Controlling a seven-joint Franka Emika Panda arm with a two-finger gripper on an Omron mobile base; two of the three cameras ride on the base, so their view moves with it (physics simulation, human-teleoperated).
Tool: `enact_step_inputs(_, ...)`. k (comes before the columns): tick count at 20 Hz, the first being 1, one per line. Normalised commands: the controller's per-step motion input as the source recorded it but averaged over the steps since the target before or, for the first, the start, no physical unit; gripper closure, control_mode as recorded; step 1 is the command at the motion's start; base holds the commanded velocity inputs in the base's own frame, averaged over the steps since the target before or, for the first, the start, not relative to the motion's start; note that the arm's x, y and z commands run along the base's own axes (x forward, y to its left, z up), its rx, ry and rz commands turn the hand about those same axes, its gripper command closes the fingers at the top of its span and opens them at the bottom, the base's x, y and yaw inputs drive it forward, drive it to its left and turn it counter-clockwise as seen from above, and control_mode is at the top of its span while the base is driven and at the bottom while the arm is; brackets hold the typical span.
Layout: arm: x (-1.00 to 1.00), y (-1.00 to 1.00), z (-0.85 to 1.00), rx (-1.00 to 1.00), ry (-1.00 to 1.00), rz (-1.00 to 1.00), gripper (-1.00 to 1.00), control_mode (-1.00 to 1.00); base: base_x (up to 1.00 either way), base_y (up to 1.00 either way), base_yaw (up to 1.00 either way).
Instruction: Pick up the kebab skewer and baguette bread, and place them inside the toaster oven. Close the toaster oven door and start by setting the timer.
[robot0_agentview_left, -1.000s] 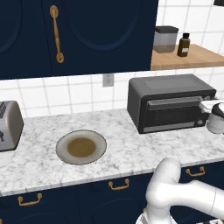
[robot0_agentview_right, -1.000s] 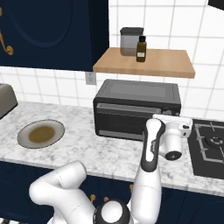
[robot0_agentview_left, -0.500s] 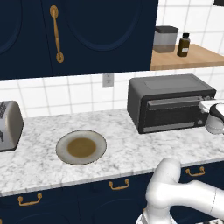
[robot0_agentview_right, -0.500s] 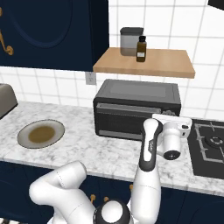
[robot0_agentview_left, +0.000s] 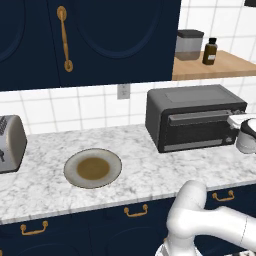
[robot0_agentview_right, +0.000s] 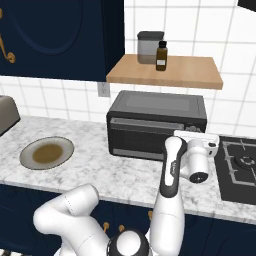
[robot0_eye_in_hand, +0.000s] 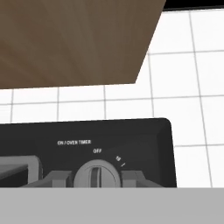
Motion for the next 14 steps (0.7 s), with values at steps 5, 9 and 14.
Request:
enact_step_inputs(5,0.0,0.0,0.0,0.0,0.0,0.1,1.0,-1.0,0.0,0.0,0.0)
enact_step_inputs(9,0.03,0.0,0.0,0.0,0.0,0.08,1.0,-1.0,0.0,0.0,0.0)
enact_step_inputs(14,0.04,0.0,0.0,0.07,0.0,0.08,1.0,-1.0,0.0,0.0,0.0)
